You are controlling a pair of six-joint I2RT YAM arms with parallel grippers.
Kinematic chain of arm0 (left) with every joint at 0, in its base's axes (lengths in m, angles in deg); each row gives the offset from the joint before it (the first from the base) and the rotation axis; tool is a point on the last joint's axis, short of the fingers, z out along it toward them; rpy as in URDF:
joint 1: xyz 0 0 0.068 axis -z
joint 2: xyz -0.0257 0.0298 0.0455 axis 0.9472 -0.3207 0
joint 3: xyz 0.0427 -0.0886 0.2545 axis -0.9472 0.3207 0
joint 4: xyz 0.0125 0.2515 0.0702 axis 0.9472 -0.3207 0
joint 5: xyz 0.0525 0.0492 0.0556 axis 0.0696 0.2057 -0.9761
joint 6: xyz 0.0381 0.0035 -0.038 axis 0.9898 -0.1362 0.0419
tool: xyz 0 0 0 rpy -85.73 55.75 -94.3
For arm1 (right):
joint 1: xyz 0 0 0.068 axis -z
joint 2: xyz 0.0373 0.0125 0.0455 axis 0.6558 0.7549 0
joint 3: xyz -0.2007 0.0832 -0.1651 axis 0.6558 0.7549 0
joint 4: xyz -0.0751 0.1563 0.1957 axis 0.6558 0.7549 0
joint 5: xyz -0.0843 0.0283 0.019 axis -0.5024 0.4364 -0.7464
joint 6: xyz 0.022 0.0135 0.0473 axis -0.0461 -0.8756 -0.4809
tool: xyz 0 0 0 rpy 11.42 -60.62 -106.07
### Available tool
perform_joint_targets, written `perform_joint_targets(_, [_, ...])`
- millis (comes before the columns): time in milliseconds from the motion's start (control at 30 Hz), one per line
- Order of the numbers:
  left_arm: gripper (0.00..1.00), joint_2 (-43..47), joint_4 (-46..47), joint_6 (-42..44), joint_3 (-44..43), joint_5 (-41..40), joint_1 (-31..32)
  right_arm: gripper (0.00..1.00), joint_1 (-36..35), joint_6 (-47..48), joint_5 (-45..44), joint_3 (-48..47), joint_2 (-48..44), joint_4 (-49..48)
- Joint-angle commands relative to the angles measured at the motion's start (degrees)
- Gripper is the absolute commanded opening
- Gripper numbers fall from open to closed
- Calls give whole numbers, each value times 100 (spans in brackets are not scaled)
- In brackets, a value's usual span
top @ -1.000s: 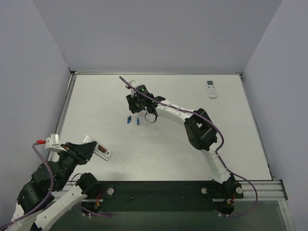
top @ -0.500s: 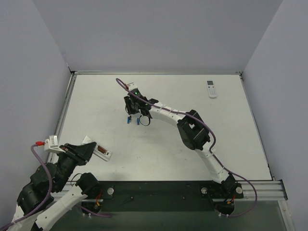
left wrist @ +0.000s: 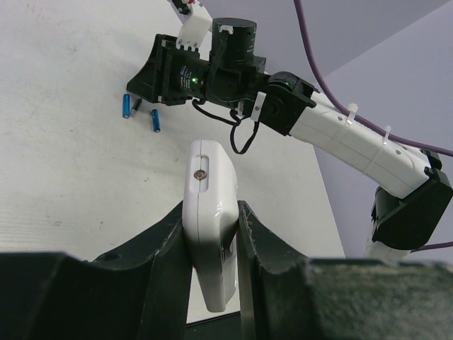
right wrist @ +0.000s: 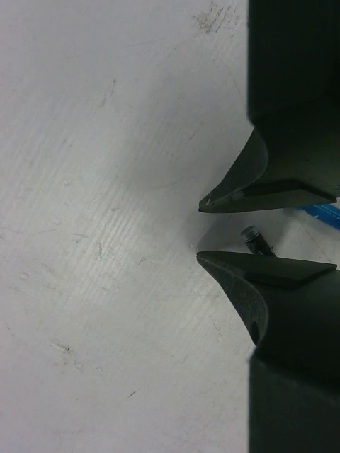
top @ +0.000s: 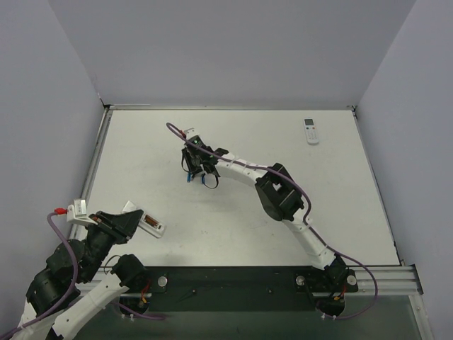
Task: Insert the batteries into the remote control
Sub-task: Move the battery to the center of the board.
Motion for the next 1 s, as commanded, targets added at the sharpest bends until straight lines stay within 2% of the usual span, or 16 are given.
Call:
perform_joint_targets(0, [0, 192, 247, -32, -29, 78, 15, 23, -81, 116, -173, -175, 47, 158])
perform_joint_targets(100, [0, 192, 247, -41, -37, 87, 24, 19, -108, 151, -174, -123, 30, 158])
perform_joint_targets(833, [0, 227, 282, -129, 33, 175, 15, 19, -152, 555, 143, 1187, -858, -88])
perform_joint_targets(967, [0, 236, 273, -146, 42, 184, 15, 19, -178, 731, 450, 1319, -928, -97])
